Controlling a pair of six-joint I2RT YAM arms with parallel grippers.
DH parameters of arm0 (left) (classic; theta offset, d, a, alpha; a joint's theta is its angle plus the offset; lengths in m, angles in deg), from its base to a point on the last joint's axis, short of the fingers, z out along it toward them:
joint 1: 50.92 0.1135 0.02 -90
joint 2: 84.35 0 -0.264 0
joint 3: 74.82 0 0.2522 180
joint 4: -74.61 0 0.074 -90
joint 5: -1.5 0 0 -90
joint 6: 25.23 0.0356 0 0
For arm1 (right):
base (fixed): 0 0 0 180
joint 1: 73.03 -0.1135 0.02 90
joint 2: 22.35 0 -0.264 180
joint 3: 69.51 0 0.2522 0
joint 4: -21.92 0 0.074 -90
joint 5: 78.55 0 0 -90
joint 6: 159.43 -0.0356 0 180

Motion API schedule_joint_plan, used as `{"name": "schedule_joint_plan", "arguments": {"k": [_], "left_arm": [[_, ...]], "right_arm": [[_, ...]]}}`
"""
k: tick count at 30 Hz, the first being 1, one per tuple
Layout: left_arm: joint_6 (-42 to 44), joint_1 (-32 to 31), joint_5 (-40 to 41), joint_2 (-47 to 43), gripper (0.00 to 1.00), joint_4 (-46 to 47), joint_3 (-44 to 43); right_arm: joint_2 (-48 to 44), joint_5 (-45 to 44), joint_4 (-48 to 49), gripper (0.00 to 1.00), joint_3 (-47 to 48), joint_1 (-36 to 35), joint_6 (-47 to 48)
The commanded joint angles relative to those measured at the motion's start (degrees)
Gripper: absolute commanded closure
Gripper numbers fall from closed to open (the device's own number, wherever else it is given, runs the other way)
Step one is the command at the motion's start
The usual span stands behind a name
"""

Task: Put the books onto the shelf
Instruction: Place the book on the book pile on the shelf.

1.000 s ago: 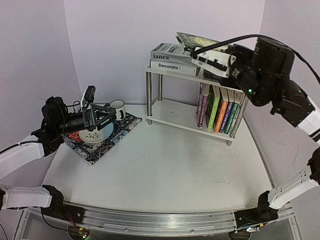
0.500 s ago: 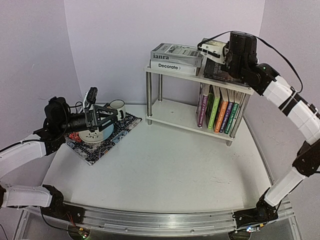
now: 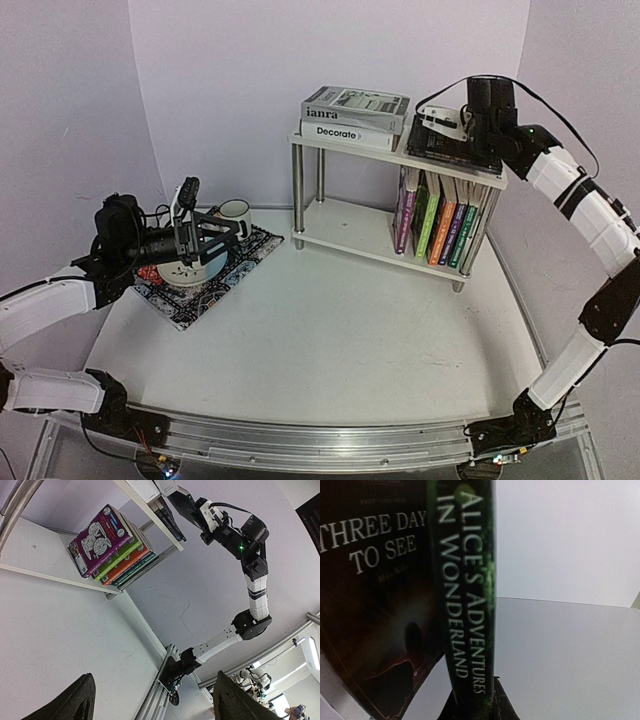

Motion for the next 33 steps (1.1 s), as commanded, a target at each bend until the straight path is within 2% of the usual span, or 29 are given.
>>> {"name": "schedule_joint_plan", "arguments": {"k": [1,20,33], "left_arm": [[0.79,0.28,-0.93,0.29,0.18,1.19,-3.18],[1.25,0.29,-1.14,1.46,0.18,1.19,-3.52],[1.43,0.3,-1.31,2.84,0.18,1.19,-3.97]], "right_arm": [[-0.72,1.88,0.79,1.0,0.91,0.13,-3.11],[0.14,6.52,-0.45,1.0,-0.15,0.24,-8.2],[0.72,6.4,-0.54,1.0,-1.9,0.24,-8.0]]}}
